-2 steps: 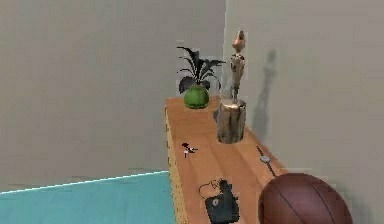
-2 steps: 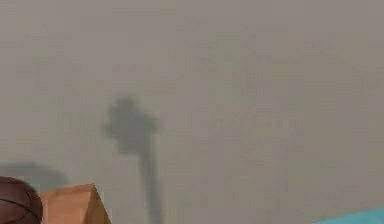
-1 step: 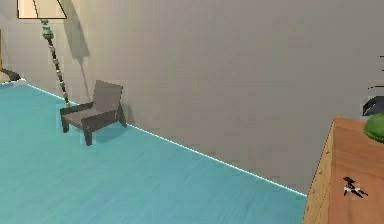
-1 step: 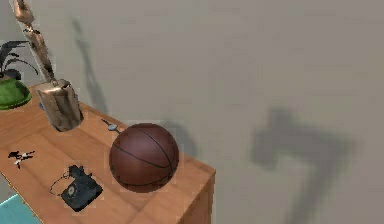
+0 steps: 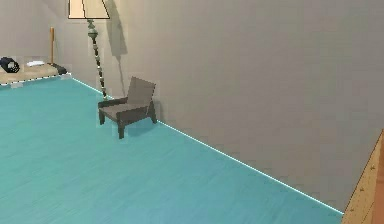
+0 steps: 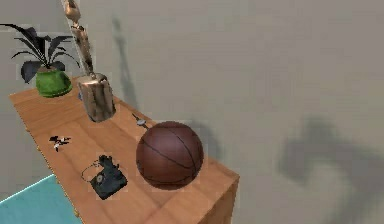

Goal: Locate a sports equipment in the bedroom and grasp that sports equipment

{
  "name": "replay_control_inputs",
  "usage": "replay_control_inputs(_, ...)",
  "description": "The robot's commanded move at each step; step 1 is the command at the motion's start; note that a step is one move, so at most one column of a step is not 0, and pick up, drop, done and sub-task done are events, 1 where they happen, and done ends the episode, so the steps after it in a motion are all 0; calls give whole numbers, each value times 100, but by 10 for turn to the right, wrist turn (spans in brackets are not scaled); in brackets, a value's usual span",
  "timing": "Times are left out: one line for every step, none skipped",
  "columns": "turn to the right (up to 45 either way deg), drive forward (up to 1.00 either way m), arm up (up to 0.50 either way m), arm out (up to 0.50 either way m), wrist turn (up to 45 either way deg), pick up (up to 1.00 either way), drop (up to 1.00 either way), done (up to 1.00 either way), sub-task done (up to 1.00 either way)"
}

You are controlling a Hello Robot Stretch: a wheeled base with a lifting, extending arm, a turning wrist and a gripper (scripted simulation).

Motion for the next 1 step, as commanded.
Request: replay_control_inputs(0, 0, 50, 0, 0, 0, 0, 0, 0)
